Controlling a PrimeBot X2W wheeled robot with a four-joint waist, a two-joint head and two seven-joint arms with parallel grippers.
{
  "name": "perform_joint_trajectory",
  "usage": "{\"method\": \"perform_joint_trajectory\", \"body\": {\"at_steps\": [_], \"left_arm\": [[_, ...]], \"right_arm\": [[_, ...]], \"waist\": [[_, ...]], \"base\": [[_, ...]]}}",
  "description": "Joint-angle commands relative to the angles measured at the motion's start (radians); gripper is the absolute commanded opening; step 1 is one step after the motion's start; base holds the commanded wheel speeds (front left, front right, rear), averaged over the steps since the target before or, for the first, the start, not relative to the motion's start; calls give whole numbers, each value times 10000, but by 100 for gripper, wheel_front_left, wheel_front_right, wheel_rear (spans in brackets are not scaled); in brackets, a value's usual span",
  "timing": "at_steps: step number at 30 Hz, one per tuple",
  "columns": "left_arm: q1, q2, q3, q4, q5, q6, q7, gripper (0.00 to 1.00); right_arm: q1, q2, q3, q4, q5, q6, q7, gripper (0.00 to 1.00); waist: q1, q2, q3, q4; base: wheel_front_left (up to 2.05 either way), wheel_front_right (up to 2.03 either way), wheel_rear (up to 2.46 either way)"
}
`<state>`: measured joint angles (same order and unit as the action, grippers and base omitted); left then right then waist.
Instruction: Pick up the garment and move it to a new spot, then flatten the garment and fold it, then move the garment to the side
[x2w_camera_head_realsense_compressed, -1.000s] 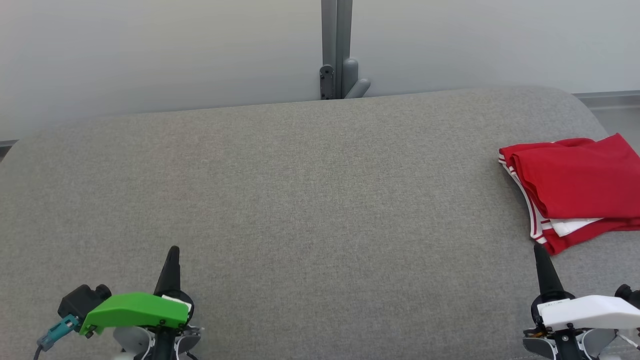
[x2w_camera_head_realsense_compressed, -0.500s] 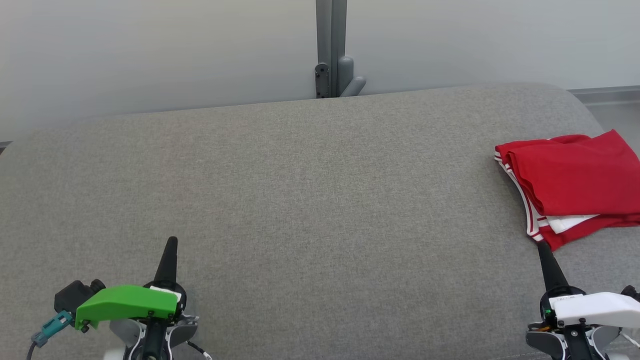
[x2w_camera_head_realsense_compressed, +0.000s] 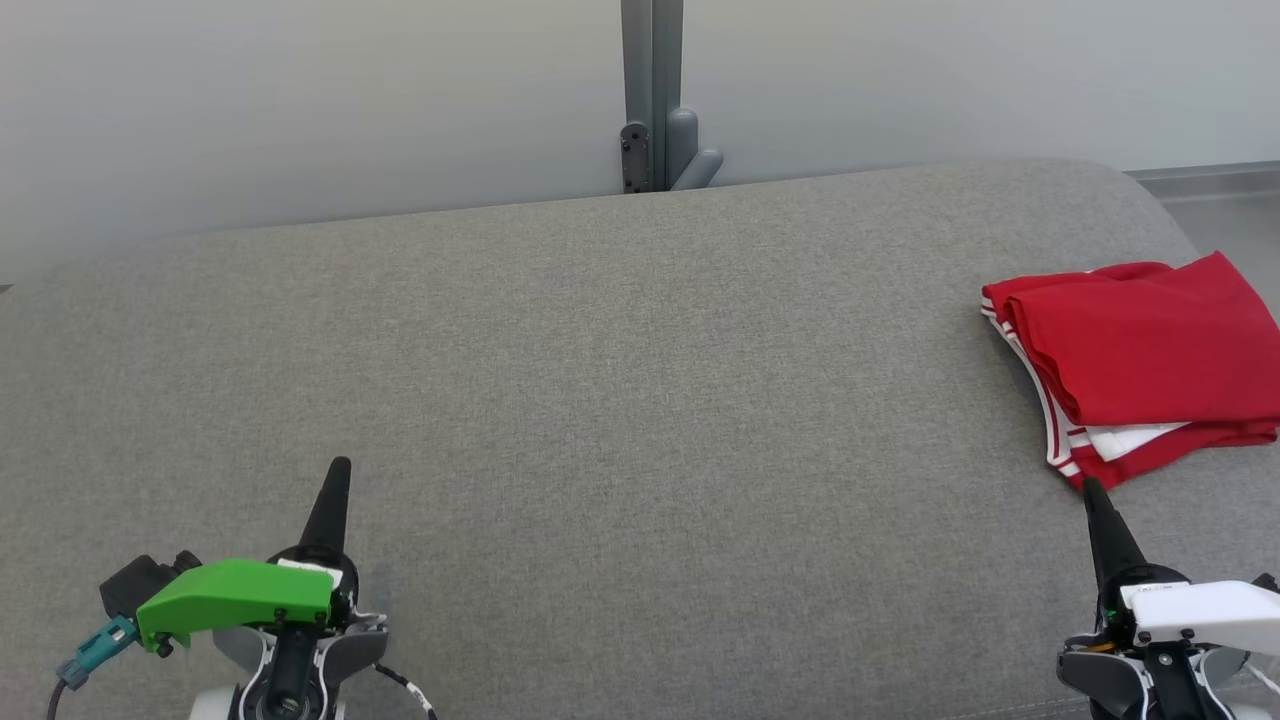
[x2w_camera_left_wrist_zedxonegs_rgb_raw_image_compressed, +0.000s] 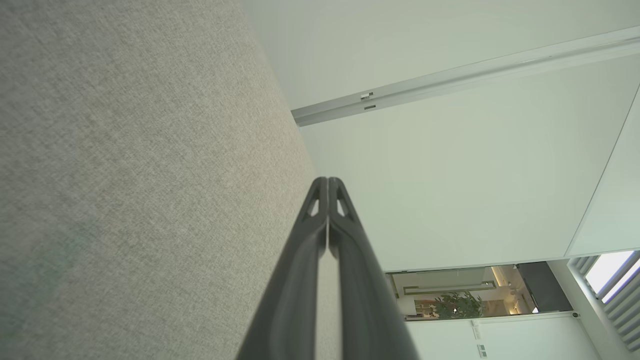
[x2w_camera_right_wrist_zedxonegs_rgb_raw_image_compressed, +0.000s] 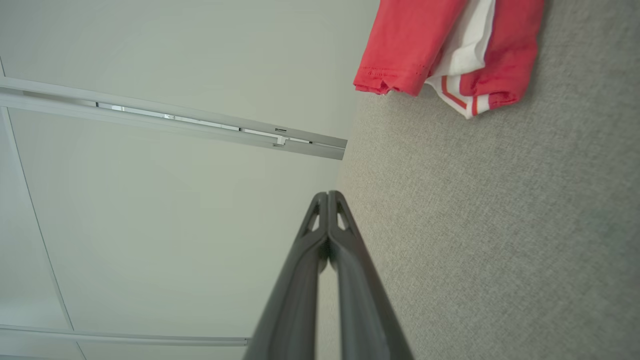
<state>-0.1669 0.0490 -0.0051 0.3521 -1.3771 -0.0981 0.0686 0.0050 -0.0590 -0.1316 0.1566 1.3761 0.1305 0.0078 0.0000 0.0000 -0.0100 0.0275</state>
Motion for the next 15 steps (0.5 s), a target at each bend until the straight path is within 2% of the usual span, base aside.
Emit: {"method": "perform_joint_trajectory", "body": {"at_steps": [1,15], "left_arm": [[-259,21,51,-44,-199,-90,38,0],[-399,22,203,-24,-1216,-203,356,0]], "right_arm": [[-179,-65,-47,-23,209,5,54,0],[-239,-63,-217,13,1306,5,320,0]], "waist": [[0,0,5,-8],[0,0,59,-122]], "base": [[0,0,0],[0,0,0]]}}
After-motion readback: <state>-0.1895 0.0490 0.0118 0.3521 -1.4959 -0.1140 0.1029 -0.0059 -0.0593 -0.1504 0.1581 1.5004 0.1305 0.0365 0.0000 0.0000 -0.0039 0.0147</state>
